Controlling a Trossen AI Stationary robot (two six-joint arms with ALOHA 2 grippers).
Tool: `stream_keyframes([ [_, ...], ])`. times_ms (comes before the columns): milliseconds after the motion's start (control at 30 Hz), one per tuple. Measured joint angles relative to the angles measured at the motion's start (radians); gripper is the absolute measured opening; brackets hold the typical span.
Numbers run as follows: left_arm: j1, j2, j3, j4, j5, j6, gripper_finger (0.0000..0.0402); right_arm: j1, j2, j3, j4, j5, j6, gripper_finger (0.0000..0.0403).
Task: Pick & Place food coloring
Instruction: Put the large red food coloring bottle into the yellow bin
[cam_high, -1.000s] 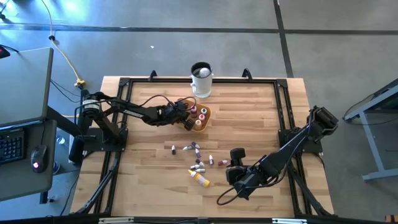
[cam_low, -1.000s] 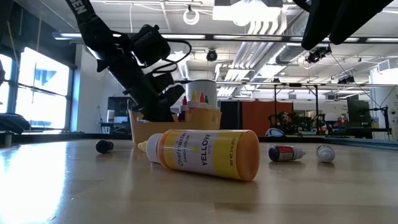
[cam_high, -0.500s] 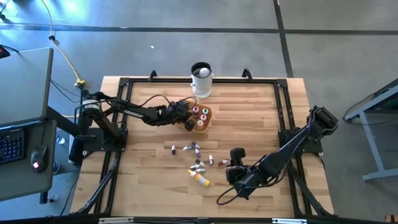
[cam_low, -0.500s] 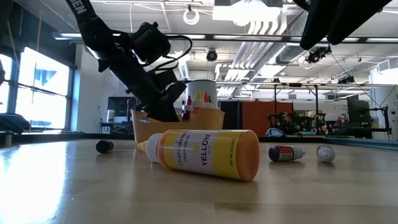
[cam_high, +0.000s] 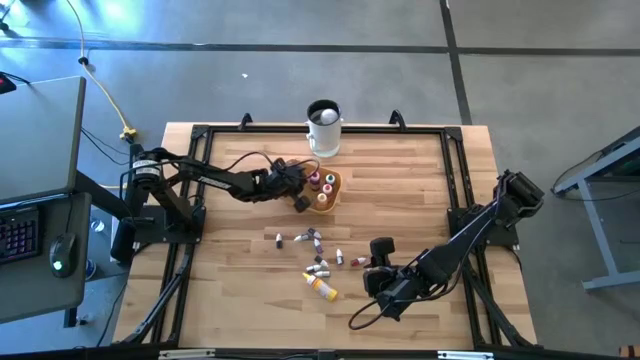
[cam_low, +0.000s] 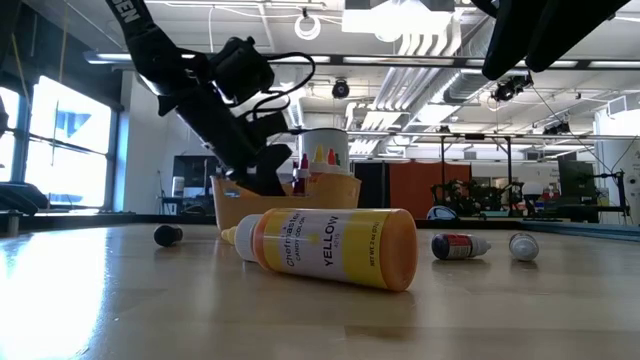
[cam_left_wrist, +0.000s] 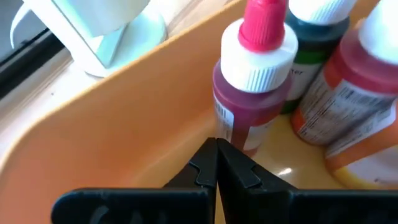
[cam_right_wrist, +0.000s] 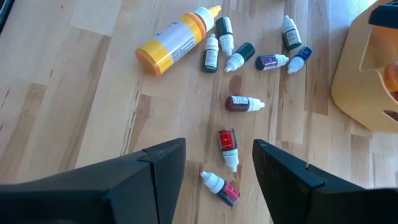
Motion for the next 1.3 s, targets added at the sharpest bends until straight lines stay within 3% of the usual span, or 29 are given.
stream_keyframes([
  [233,0.000,0.000,0.012,-0.067,-0.034,0.027,0.0000,0.000,0.000,0.000,-0.018,0.044,0.000,0.0181],
  [567,-0.007,0.000,0.182,-0.342,-0.032,0.041,0.0000,0.000,0.000,0.000,-0.024,0.076,0.000,0.0181],
  [1300,-0.006,0.081,0.182,-0.248,0.059,0.035,0.0000,0.000,0.000,0.000,-0.014,0.035,0.000,0.0181],
])
